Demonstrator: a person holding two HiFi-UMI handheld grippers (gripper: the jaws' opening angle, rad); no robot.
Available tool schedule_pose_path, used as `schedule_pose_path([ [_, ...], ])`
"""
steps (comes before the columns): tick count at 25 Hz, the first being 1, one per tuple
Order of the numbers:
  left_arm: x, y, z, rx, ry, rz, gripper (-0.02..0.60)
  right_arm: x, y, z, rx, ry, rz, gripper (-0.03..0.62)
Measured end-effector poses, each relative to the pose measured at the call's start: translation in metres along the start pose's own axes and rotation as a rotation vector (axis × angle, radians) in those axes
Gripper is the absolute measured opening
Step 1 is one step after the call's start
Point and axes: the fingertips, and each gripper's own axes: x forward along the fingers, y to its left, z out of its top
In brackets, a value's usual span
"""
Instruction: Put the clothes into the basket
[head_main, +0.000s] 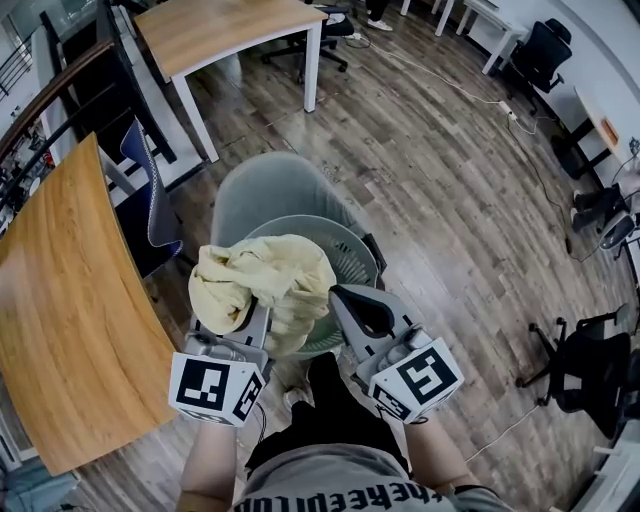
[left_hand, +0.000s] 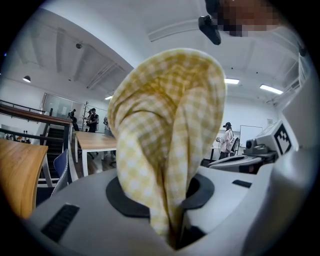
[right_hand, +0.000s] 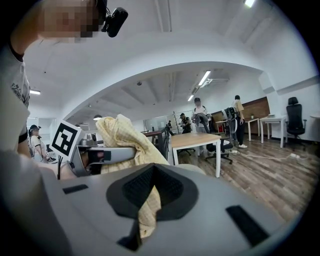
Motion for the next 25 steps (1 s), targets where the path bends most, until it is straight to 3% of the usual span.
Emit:
schedule_pose_path([
  [11,0.038,0.015,-0.049,-0.046,0.08,0.016,0.117,0.03,-0.035,-0.033,0.053,0.065,0.016,0.009],
  [25,0.06,0.026,-0.1,-0.064,0.175,0.024,0.117,0.052,-0.049,-0.071,0.1,0.141,0.036,0.009],
])
